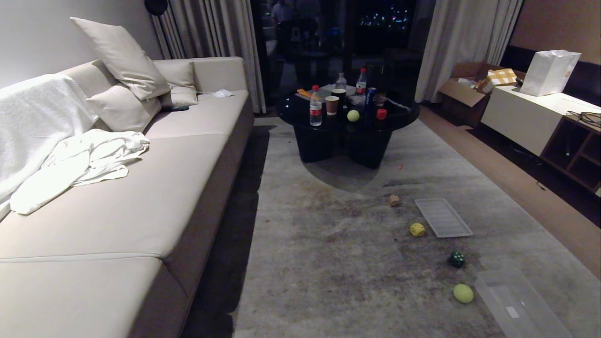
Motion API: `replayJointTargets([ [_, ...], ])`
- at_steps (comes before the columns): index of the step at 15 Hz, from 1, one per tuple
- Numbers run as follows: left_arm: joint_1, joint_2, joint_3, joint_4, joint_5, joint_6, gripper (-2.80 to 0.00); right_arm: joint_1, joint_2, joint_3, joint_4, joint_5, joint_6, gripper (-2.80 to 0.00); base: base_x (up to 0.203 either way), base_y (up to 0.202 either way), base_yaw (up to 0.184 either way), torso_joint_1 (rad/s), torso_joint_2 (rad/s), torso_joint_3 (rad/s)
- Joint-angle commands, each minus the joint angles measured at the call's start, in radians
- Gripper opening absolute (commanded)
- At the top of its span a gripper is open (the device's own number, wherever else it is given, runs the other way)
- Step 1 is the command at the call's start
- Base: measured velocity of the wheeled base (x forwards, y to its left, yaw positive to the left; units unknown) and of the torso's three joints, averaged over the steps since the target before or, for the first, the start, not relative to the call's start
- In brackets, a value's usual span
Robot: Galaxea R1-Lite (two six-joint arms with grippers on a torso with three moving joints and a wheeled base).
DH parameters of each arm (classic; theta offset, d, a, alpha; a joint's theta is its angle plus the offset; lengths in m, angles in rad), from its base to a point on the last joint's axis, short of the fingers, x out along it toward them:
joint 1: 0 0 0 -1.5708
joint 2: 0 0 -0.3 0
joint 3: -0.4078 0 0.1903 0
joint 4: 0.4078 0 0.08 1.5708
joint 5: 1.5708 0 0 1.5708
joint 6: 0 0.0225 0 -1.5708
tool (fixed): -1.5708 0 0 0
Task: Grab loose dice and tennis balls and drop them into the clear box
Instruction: Find toys out of the box
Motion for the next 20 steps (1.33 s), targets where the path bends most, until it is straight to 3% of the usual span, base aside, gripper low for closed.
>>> replayJointTargets([
  [1, 0.000, 0.002, 0.002, 0.000, 0.003, -0.007, -2.80, 0.000, 0.001, 0.011, 0.000, 0.000, 0.000, -2.80, 0.000, 0.000, 0.000, 0.000, 0.00, 0.000],
  [20, 0.000, 0.002, 0.002, -0.002, 0.002, -0.002, -2.80, 0.000, 0.001, 0.011, -0.001, 0.000, -0.001, -2.80, 0.000, 0.000, 0.000, 0.000, 0.00, 0.000],
])
